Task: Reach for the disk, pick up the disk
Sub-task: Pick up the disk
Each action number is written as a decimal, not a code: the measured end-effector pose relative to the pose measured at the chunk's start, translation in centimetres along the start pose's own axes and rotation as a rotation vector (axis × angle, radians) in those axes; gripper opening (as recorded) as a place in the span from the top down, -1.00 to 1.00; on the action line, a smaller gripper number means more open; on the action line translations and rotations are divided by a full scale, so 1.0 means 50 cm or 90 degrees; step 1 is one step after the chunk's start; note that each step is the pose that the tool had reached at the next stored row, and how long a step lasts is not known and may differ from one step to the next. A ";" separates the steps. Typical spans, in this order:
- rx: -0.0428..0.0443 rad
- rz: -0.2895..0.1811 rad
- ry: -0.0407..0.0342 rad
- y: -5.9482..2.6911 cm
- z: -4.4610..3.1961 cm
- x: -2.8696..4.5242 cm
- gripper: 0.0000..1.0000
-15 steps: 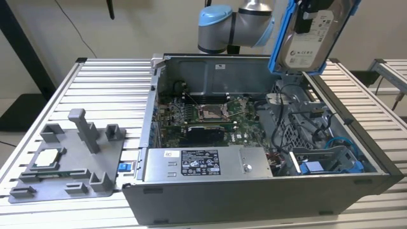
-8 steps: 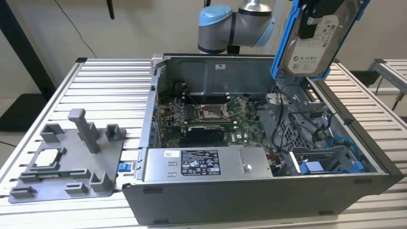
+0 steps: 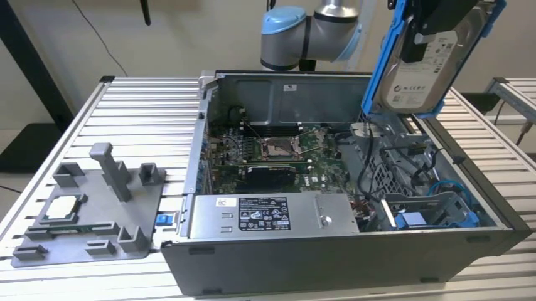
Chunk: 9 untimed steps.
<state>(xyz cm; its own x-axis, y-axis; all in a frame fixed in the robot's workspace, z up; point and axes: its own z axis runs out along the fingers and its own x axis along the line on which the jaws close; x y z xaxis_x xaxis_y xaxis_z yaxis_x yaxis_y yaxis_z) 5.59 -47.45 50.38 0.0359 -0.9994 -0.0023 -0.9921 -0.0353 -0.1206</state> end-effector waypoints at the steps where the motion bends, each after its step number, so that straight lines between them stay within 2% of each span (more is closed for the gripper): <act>1: -0.0002 0.000 0.0000 0.000 0.001 0.009 1.00; 9: -0.0025 0.000 0.0000 0.000 0.008 0.077 1.00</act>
<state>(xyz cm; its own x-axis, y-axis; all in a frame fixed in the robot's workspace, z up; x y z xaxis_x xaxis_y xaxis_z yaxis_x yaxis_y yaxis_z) 5.76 -51.31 49.98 0.0358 -0.9994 -0.0023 -0.9925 -0.0352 -0.1167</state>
